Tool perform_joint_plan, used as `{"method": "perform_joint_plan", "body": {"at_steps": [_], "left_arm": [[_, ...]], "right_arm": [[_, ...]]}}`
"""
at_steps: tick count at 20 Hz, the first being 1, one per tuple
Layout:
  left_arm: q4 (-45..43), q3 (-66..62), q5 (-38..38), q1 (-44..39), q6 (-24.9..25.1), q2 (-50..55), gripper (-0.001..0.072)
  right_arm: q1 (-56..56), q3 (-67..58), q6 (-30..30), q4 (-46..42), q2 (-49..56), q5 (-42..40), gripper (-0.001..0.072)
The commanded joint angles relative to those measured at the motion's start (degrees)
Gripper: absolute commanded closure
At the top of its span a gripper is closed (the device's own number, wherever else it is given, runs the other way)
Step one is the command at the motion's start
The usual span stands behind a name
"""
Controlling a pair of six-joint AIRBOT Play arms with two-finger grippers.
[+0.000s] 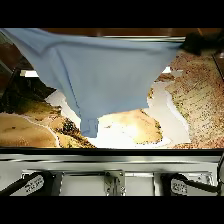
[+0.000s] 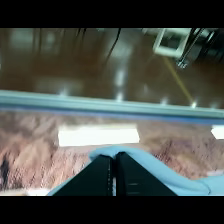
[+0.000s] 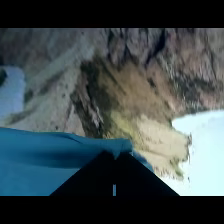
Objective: Fold the shirts.
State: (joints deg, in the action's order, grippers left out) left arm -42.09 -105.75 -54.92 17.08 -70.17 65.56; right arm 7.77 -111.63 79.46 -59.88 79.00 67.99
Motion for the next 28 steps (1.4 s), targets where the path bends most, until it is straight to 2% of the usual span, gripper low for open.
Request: {"method": "perform_joint_plan", "body": {"at_steps": [1,3,5,7,10,12,15,20,22,25,28], "left_arm": [[8.7,-15.0,2.9,-0.1,1.2,-3.1,0.0672],[8.3,-20.1,5.9,0.3,1.2,-8.2,0.0672],[3.3,-19.1,8.0,0.6,1.1,-15.3,0.0672],[-4.5,-17.1,7.2,0.6,0.2,-22.3,0.0672],[-15.8,-14.3,4.3,0.6,-7.0,-29.8,0.0672],[-20.4,-13.4,-0.9,0.6,-7.3,-31.8,0.0672],[-22.7,-11.9,-8.0,0.6,-7.3,-31.4,0.0672],[-22.6,0.2,-8.9,0.6,-7.3,-27.9,0.0672],[-22.5,6.2,-8.9,0.6,-7.3,-24.5,0.0672],[-22.4,14.7,-8.8,0.6,-7.3,-16.5,0.0672],[-22.4,20.1,-8.8,0.3,-7.3,-5.6,0.0671]], "right_arm": [[-0.1,-9.2,-3.4,5.8,-9.2,-11.9,0.0653],[-0.1,-9.2,-3.2,3.5,-17.5,-16.3,0.0653],[-0.1,-9.2,-3.2,-1.5,-25.3,-15.6,0.0653],[-0.1,-9.2,-2.1,-7.2,-31.7,-12.8,0.0653],[-0.1,-9.2,4.6,-15.2,-38.1,-3.8,0.0653],[-0.1,-9.2,7.5,-18.9,-39.3,5.4,0.0653],[-0.1,-6.4,8.1,-23.5,-38.1,18.9,0.0653],[-0.1,7.5,7.9,-26.3,-29.9,32.0,0.0653],[-0.1,15.3,7.3,-26.2,-24.9,30.4,0.0653],[-0.1,25.8,7.1,-25.8,-15.5,17.6,0.0653],[-0.1,27.8,7.1,-21.2,-2.6,5.3,0.0653]]}}
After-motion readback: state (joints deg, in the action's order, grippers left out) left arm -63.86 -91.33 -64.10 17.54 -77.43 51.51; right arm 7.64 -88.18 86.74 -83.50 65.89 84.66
